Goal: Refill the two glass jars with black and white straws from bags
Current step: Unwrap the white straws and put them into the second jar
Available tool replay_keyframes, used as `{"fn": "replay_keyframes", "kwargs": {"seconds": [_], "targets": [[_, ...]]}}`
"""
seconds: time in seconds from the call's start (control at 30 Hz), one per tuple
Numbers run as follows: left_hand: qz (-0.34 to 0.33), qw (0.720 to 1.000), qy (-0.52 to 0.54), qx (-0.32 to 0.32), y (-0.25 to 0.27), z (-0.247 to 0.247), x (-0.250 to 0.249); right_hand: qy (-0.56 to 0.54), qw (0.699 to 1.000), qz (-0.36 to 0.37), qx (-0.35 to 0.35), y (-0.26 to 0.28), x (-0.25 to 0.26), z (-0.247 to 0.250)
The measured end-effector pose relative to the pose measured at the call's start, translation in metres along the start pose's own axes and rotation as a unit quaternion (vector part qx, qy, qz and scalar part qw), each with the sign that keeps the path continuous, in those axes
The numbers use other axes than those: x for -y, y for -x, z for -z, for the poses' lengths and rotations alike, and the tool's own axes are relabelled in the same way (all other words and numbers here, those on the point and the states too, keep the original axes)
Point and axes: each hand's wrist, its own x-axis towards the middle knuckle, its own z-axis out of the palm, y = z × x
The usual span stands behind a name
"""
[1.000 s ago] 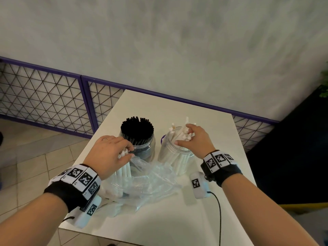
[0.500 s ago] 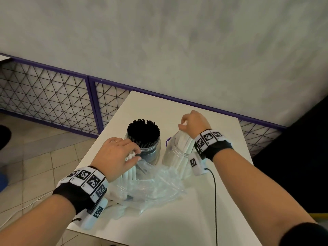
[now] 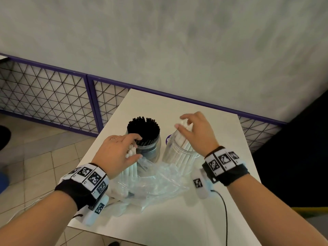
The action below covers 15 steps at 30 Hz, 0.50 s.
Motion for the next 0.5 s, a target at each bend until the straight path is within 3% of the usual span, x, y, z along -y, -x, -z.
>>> {"fn": "replay_keyframes", "kwargs": {"seconds": [0.13, 0.2, 0.27, 0.4, 0.5], "targets": [[0.021, 0.999, 0.031, -0.001, -0.003, 0.001, -0.001, -0.191, 0.963, -0.041, 0.184, 0.054, 0.047, -0.036], [0.029, 0.997, 0.074, -0.008, -0.005, 0.002, -0.001, -0.240, 0.940, -0.066, 0.235, 0.072, 0.061, -0.068], [0.041, 0.995, 0.093, -0.006, -0.003, 0.004, 0.000, -0.279, 0.933, -0.070, 0.219, 0.081, 0.067, -0.098], [0.077, 0.987, -0.135, 0.032, 0.009, 0.017, -0.002, -0.326, 0.923, -0.113, 0.171, 0.078, 0.067, -0.133], [0.104, 0.988, -0.079, 0.083, 0.018, 0.022, 0.002, -0.279, 0.937, -0.135, 0.161, 0.071, 0.066, -0.145]]}}
